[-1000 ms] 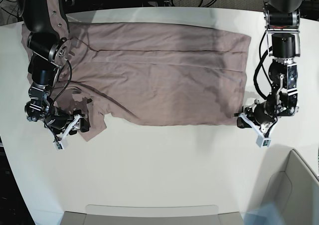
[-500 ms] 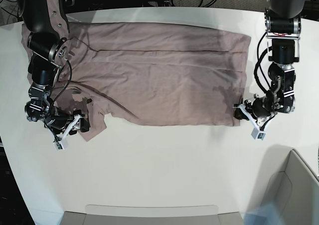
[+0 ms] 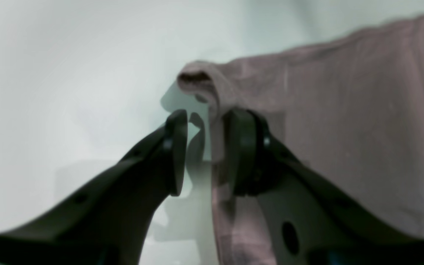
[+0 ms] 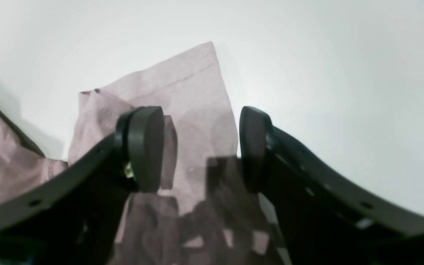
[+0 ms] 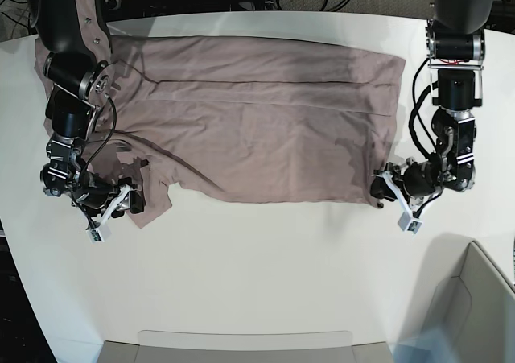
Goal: Fold the T-shirt properly
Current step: 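Grasp the hem corners with the left and right grippers, then lift the hem and fold it over onto the folded shoulder edge, then release the hem and reposition the left gripper at the strip's end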
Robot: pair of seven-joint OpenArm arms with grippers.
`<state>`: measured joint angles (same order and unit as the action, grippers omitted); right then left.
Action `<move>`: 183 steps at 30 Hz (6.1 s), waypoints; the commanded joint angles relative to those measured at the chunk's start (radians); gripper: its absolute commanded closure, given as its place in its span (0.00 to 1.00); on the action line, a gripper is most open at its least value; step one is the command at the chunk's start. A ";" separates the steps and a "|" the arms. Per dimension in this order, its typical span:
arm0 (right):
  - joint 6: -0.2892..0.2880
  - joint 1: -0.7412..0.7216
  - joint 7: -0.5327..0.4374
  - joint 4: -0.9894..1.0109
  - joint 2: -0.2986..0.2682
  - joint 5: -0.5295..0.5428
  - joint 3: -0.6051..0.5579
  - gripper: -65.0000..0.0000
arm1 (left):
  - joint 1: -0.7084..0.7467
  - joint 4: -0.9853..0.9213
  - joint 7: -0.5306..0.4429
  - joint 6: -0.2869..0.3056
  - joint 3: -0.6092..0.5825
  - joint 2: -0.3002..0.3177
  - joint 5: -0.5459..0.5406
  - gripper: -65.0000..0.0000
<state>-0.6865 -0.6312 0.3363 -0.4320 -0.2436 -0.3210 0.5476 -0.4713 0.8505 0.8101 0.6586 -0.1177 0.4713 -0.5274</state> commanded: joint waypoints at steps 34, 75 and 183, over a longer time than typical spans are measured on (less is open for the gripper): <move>0.021 -0.055 0.085 -0.299 0.049 -0.051 -0.172 1.00 | -0.007 0.106 0.091 -0.081 0.211 -0.001 -0.010 1.00; -0.012 0.439 0.740 -1.395 0.103 0.139 -0.103 1.00 | 0.366 0.599 0.297 -0.078 0.364 0.040 -0.012 1.00; -0.012 0.982 0.735 -1.619 0.281 0.139 0.053 0.58 | 0.576 0.838 0.586 0.040 0.817 -0.124 -0.020 0.48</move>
<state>-0.6868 0.3542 1.0782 -2.0354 0.0444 -0.1825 0.5999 0.1093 1.6718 1.3899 0.6971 0.6971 0.3313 -0.5426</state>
